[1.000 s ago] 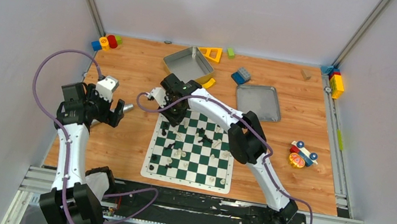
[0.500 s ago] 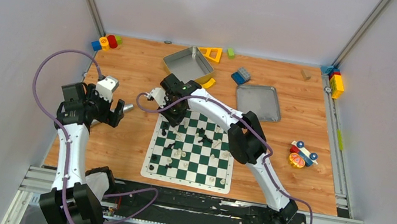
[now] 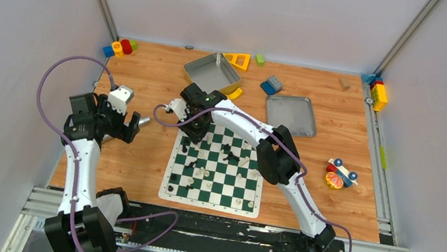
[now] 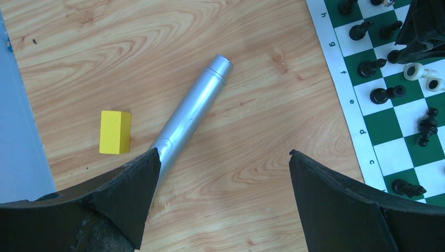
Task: Set up the chess pieces on the board
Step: Place the chess piece on the chessboard, then pick up the chess piece from the chessboard.
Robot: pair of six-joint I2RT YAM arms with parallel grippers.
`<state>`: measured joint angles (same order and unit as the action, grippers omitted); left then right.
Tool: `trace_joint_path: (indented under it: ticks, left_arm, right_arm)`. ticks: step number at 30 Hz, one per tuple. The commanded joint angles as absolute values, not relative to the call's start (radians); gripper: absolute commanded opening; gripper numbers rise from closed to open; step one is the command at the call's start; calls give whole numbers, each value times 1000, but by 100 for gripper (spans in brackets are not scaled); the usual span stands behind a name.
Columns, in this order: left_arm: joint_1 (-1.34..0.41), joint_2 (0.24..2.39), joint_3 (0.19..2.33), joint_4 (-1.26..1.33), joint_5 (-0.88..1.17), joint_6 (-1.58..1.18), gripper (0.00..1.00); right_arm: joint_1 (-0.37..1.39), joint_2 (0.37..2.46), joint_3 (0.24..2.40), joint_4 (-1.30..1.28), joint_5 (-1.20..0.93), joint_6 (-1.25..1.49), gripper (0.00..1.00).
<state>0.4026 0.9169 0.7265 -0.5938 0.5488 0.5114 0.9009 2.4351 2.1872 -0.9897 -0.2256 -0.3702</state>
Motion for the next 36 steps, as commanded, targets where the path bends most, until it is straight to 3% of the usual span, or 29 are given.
trace_joint_path:
  ticks: [1,12,36]
  left_arm:
    - [411,900,723,-577,567,503,100]
    - [411,906,723,-572,569,503,100]
    - [411,913,726,-570,569,503,100]
  right_arm:
    - [908,2424,2204,-979,-211,-377,27]
    - [908,2278,2072,-961,-208,-361,44]
    - [932,2140,1889,-917,-271,-371,45]
